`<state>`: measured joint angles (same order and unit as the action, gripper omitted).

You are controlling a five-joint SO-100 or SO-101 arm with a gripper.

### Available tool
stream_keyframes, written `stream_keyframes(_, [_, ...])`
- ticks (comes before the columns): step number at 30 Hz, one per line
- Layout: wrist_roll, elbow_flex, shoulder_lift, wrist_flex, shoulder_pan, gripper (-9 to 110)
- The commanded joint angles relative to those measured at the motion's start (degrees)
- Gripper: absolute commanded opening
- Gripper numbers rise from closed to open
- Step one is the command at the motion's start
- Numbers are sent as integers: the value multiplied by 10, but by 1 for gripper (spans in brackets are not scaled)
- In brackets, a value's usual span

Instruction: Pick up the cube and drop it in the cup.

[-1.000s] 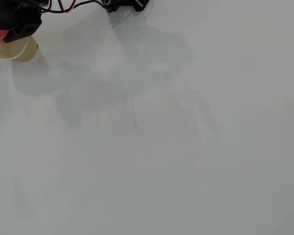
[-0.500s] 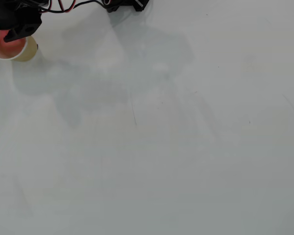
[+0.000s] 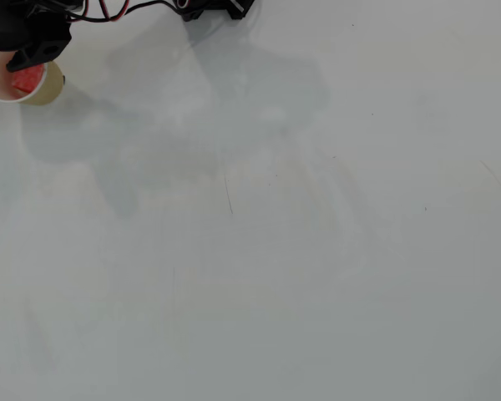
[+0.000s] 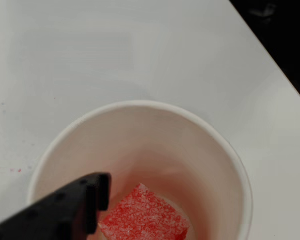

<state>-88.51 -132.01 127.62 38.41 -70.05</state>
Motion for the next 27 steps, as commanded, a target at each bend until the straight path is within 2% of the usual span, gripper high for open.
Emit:
stream_keyframes(1, [-3, 46, 25, -19, 8, 48])
stream_keyframes(14, [3, 46, 25, -50, 14, 46])
stream_keyframes(18, [4, 46, 29, -52, 17, 25])
stream_keyframes(22, [4, 46, 36, -54, 25, 17])
stream_keyframes(25, [4, 46, 43, -62, 33, 3])
stream_keyframes(27, [4, 46, 47, -63, 40, 1])
